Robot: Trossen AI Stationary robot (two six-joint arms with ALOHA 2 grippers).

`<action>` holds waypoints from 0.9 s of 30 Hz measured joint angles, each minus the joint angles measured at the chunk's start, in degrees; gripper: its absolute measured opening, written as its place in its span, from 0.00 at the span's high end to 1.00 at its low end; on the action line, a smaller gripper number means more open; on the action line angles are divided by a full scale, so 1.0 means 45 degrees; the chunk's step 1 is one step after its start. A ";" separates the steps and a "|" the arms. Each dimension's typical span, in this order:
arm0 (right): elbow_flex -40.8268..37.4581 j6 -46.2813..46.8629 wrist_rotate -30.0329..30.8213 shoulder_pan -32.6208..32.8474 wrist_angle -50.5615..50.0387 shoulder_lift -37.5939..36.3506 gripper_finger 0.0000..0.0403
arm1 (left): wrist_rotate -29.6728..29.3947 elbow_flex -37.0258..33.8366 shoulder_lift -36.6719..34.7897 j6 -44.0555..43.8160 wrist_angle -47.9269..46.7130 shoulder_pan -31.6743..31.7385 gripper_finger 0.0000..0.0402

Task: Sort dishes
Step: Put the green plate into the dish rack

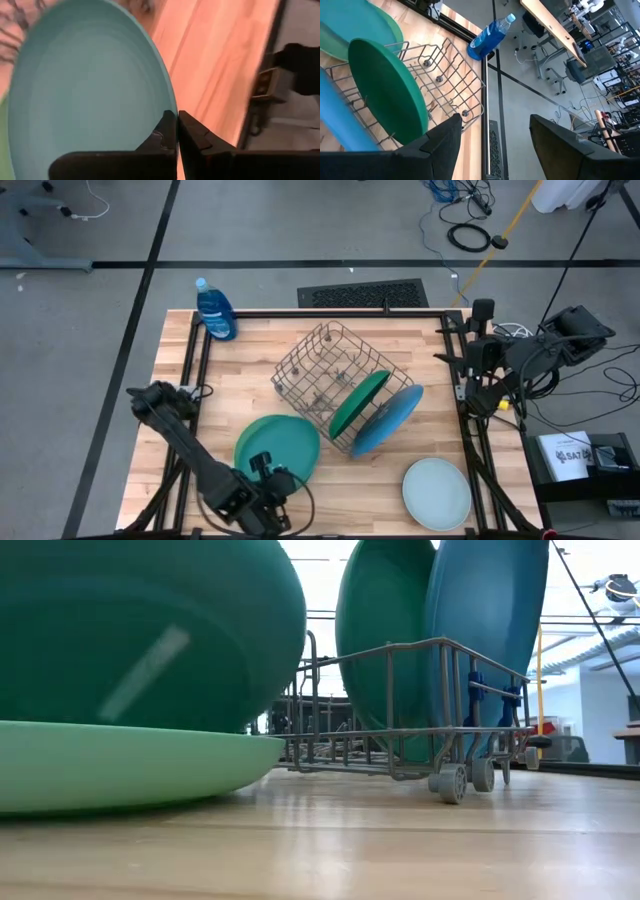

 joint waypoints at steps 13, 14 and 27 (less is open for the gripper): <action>0.0000 -0.2502 -0.6528 -0.0097 0.2373 0.2076 0.44 | -0.0867 0.0005 -0.2999 0.4801 0.0471 -0.0356 1.00; 0.0000 -0.2604 -0.6974 -0.0179 0.2612 0.2444 0.44 | -0.0917 0.0007 -0.3097 0.5054 0.0466 -0.0356 1.00; -0.0010 -0.2202 -0.8956 -0.1671 0.6507 0.7771 0.44 | -0.0956 0.0010 -0.3153 0.6363 0.0345 -0.0449 1.00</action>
